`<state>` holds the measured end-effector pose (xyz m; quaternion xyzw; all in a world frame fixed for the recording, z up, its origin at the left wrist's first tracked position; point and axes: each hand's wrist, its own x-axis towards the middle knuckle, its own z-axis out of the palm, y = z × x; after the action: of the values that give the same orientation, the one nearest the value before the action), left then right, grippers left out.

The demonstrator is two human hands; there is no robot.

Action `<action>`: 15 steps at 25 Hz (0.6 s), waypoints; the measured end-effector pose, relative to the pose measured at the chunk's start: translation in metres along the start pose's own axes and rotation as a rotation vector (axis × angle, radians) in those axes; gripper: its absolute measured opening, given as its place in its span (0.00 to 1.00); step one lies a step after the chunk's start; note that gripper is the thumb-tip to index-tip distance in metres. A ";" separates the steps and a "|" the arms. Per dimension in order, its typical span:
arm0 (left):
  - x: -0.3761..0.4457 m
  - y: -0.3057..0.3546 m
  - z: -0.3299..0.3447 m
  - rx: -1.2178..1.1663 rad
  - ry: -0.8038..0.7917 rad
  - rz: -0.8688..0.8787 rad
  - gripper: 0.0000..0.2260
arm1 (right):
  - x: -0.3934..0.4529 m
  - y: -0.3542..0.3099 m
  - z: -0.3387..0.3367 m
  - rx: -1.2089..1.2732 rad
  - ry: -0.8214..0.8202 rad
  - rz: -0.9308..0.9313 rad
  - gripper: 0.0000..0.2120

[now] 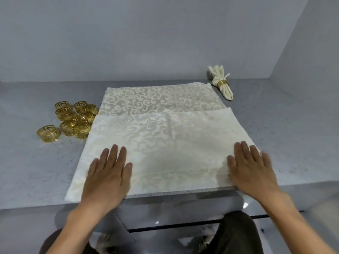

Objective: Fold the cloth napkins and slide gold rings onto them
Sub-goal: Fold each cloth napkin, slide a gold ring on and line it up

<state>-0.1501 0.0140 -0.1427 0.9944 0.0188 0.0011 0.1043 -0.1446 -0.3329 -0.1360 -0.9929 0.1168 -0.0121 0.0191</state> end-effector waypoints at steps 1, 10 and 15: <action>-0.001 0.002 0.000 0.006 0.000 0.001 0.26 | -0.006 -0.021 -0.003 -0.013 0.100 -0.024 0.43; 0.002 -0.003 0.002 0.013 -0.005 0.004 0.26 | -0.034 -0.133 0.023 0.175 0.099 -0.324 0.36; 0.000 0.001 0.000 0.016 -0.026 -0.006 0.26 | -0.003 -0.002 0.013 0.133 0.057 0.058 0.32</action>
<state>-0.1503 0.0132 -0.1423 0.9950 0.0203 -0.0121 0.0967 -0.1461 -0.3299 -0.1491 -0.9849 0.1448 -0.0477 0.0822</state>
